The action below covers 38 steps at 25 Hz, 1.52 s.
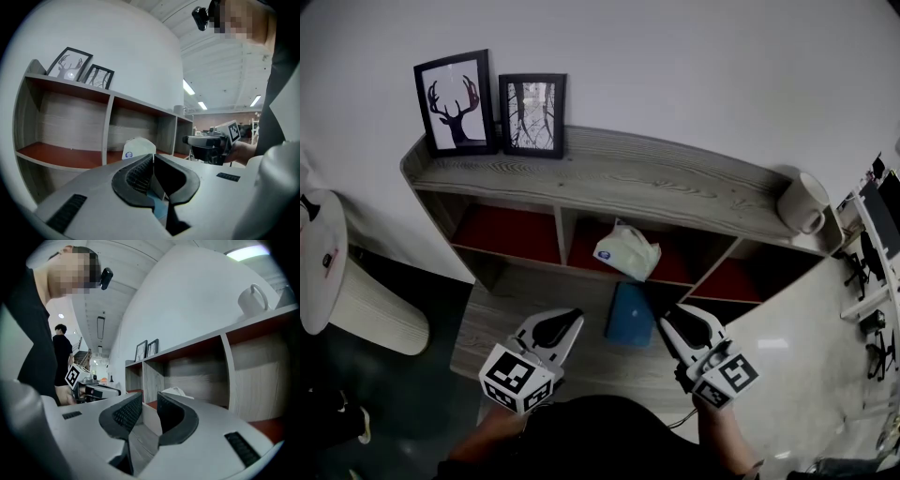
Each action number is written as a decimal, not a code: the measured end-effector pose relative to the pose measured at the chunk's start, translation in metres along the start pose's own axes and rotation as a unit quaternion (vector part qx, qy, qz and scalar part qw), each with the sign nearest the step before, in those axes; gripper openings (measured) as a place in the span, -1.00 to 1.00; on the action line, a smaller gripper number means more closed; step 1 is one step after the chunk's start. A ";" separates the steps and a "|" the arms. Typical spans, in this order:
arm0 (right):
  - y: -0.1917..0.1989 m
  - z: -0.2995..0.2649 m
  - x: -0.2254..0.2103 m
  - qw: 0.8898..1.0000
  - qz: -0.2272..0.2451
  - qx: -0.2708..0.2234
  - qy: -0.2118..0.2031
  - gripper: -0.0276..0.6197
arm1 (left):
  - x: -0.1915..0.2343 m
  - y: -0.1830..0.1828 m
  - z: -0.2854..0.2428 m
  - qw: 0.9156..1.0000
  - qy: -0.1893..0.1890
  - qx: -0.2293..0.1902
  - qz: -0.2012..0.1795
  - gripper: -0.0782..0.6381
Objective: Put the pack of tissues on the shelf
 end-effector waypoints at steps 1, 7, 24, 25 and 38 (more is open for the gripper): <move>0.003 0.001 0.002 1.000 -0.008 -0.003 -0.002 -0.69 | -0.001 0.000 0.001 1.000 0.001 -0.003 -0.001 -0.72; 0.017 0.003 0.014 0.999 -0.039 -0.010 -0.023 -0.69 | -0.004 0.003 0.003 1.000 0.008 -0.011 -0.009 -0.72; 0.020 -0.009 0.020 0.997 -0.050 -0.011 -0.053 -0.83 | 0.003 0.004 0.004 1.000 -0.011 -0.010 -0.004 -0.72; 0.020 -0.010 0.020 0.997 -0.051 -0.009 -0.053 -0.84 | 0.003 0.004 0.004 1.000 -0.011 -0.010 -0.004 -0.72; 0.026 -0.016 0.022 0.997 -0.062 0.011 -0.053 -0.86 | 0.003 0.005 0.006 1.000 -0.008 -0.009 -0.005 -0.72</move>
Point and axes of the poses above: the fingertips, and each gripper's own axes: z backward along the fingers, x to its left, y out of its underside, the point moved 10 cm from there along z, backward along the fingers, and after that the axes turned 5 degrees about x, right-handed, at the moved point
